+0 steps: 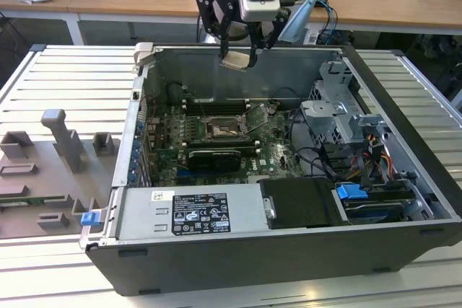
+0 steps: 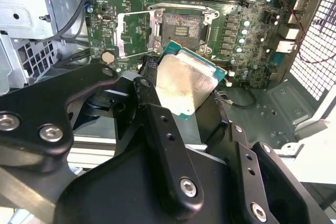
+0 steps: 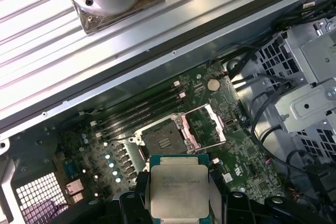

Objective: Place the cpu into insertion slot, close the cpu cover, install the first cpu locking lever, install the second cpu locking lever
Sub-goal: 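Place the cpu into insertion slot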

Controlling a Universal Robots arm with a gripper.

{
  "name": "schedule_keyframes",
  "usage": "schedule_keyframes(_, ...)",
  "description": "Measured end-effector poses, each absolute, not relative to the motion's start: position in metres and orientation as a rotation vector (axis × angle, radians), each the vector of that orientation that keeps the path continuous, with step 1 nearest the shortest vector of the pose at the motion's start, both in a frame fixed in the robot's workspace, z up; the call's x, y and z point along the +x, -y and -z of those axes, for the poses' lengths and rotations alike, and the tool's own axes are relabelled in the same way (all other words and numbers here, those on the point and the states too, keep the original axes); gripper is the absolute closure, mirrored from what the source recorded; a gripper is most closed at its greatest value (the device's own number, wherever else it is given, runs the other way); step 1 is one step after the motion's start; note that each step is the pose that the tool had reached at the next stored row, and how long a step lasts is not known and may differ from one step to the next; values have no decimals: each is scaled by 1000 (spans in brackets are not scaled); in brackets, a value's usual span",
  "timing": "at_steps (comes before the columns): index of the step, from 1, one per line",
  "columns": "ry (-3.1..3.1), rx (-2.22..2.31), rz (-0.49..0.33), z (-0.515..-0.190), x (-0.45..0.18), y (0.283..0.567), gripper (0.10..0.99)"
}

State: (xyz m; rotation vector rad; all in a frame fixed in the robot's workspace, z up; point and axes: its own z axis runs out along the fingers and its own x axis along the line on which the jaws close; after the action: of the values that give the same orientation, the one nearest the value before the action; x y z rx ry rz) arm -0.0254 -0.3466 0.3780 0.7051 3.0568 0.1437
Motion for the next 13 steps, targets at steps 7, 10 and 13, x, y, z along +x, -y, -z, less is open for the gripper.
schedule_keyframes(7,-3033,789,-143,-378,-25,347,549)
schedule_keyframes(10,-3013,858,-143,-377,-25,347,549)
schedule_keyframes(13,-2995,913,-143,-377,-25,347,549)
